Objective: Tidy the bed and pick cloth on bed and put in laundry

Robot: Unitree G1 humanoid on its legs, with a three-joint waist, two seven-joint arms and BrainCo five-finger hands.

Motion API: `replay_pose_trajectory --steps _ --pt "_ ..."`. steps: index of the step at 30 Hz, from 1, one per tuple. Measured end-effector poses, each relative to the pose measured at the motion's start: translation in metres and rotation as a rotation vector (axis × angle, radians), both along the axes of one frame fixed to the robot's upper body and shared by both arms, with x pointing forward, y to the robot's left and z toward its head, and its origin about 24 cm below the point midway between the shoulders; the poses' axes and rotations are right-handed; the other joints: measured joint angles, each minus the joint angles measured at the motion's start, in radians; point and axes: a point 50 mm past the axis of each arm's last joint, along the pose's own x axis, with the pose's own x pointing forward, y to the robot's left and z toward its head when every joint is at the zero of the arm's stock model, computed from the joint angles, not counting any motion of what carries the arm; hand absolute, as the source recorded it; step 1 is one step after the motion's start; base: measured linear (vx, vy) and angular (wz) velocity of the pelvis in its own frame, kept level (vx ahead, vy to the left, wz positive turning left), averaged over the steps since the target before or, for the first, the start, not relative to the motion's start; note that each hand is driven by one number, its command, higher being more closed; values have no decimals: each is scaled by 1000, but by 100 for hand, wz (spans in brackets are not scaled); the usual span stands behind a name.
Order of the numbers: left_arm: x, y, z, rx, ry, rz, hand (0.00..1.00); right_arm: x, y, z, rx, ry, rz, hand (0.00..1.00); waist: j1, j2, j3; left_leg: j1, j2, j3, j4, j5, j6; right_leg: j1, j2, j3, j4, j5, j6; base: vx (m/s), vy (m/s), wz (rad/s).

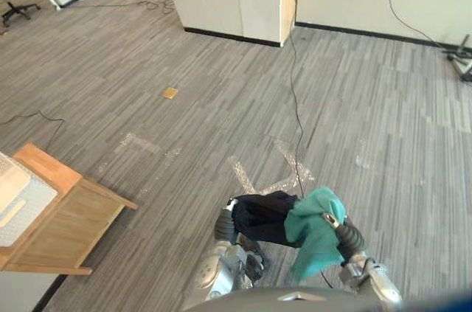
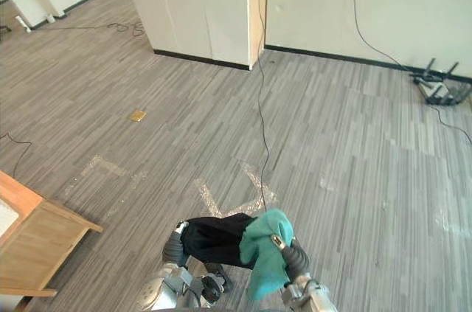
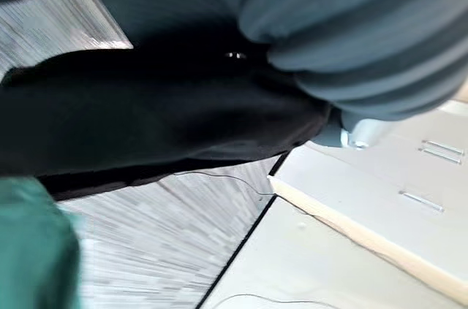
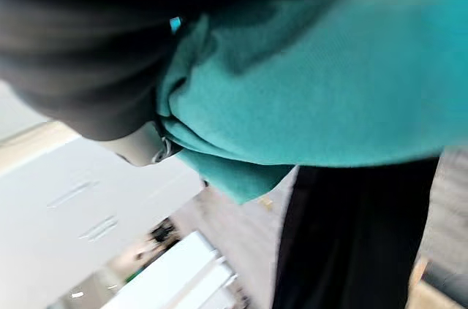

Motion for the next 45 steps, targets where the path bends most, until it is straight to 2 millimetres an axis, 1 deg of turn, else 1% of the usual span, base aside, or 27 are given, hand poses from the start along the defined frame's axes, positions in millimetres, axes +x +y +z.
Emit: replay_pose_trajectory --steps 2,5,6,8,11,14,18,21,22,23,24,25,26,27,28,30,31,33,35,37,38,39,40,41,42,43,45 --pt "1 2 -2 -5 12 10 100 1 -1 -5 -6 20 -20 100 15 -9 -21 25 -34 -53 -12 -42 38 -59 -62 -13 206 -6 16 599 214 83" --pt "-1 12 -4 30 20 13 100 11 5 -7 16 10 -36 100 39 -65 -20 119 -88 -162 -2 -104 16 -168 -207 0 709 48 20 529 193 92" --pt "-3 14 -6 39 27 10 100 14 7 -8 20 4 -35 100 40 -64 -18 172 -92 -209 1 -121 2 -204 -241 20 864 47 14 534 122 119" --pt "-3 15 -6 45 29 15 100 14 10 -9 26 3 -38 100 33 -52 -20 239 -88 -301 -8 -137 -17 -273 -283 34 985 32 -2 502 84 135" --pt "1 25 -6 64 32 35 100 18 18 -7 39 -31 -52 100 15 -57 -16 279 -88 -457 -24 -136 -32 -431 -287 121 893 0 2 448 -32 158" --pt "3 33 -13 101 69 15 100 14 15 -12 15 -9 -100 100 8 -49 4 333 -74 -622 -39 -147 -65 -491 -224 217 571 -2 13 323 -163 159" --pt "2 44 -18 137 92 21 100 8 13 -19 4 31 -137 100 13 -53 20 374 -65 -786 -46 -187 -116 -518 -197 306 109 178 51 320 -270 128" --pt "-3 56 -18 159 92 48 100 19 16 -16 11 4 -124 100 32 -78 48 402 -53 -832 12 -266 -192 -559 -193 341 66 207 33 407 -403 59" --pt "-4 57 -20 162 99 48 100 21 16 -16 8 1 -120 100 35 -78 53 415 -34 -840 33 -293 -212 -550 -178 355 80 279 25 438 -397 32" --pt "-5 57 -20 162 100 48 100 23 16 -15 10 -6 -119 100 35 -47 59 429 4 -845 37 -312 -236 -543 -143 356 102 307 14 451 -367 26" --pt "-6 53 -20 151 89 32 100 28 14 -12 16 -23 -124 100 34 -6 59 444 52 -844 33 -329 -261 -542 -93 355 128 310 -6 449 -338 23" --pt "-6 52 -20 152 78 17 100 30 13 -11 23 -28 -132 100 33 16 59 452 77 -840 30 -332 -269 -542 -70 349 143 306 -22 433 -289 22" --pt "-9 50 -21 154 78 7 100 33 12 -10 35 -35 -142 100 29 38 59 454 107 -816 55 -314 -292 -541 -49 331 171 280 -68 414 -264 22" --pt "-9 50 -22 149 81 19 100 40 12 -7 50 -52 -153 100 26 36 59 417 115 -793 158 -283 -290 -529 -49 317 181 256 -97 396 -271 22" --pt "-8 50 -22 141 76 33 100 42 13 -6 55 -59 -150 100 23 34 60 378 120 -779 247 -261 -287 -514 -48 314 178 247 -102 355 -271 16" --pt "-10 46 -21 113 62 29 100 45 12 -4 47 -71 -135 100 19 47 76 223 191 -706 602 -85 -284 -415 -24 297 114 223 -122 317 -229 11" --pt "-11 44 -21 105 63 30 100 44 12 -5 46 -69 -130 100 19 46 85 188 219 -686 693 -70 -284 -381 -12 297 90 219 -128 396 -189 5" --pt "-14 40 -19 72 49 26 100 46 6 -4 28 -67 -128 100 22 58 90 96 240 -637 817 -130 -288 -310 -4 301 46 199 -142 355 -139 -3" --pt "-13 39 -13 46 18 26 100 45 3 -2 19 -70 -123 100 30 56 91 58 224 -563 729 -181 -294 -267 -5 302 3 190 -151 278 -66 -8" --pt "-10 38 -10 36 2 24 100 44 3 1 27 -81 -118 100 36 47 90 66 162 -504 476 -199 -287 -245 -19 301 -12 174 -145 299 35 0" --pt "-7 35 -7 27 -12 19 100 43 3 4 33 -96 -110 100 33 42 87 84 100 -483 236 -169 -286 -236 -35 295 -9 178 -132 401 95 12" --pt "-6 32 -7 24 -14 11 100 41 3 4 37 -96 -105 100 36 39 89 107 51 -483 32 -67 -265 -227 -44 294 -10 175 -124 353 96 -1" --pt "-6 32 -7 23 -10 7 100 40 4 3 42 -89 -101 100 44 35 87 130 31 -482 -50 26 -256 -225 -50 302 -9 168 -113 359 102 1" --pt "-3 33 -6 30 -17 7 100 39 6 2 49 -84 -98 100 41 27 77 151 6 -470 -93 52 -228 -223 -69 293 -12 154 -91 279 87 16" --pt "-3 33 -7 33 -16 4 100 39 7 3 56 -90 -100 100 33 21 77 142 -2 -474 -81 47 -221 -222 -77 279 -17 149 -82 338 100 46" --pt "4 34 -4 40 -35 -1 100 39 11 5 71 -98 -102 100 17 -2 92 102 0 -465 1 11 -206 -202 -86 255 -39 149 -79 295 77 53" --pt "2 41 -6 61 -25 2 100 41 21 6 92 -105 -74 100 27 -26 106 10 54 -393 250 -82 -256 -149 -96 235 -61 165 -59 257 72 26"
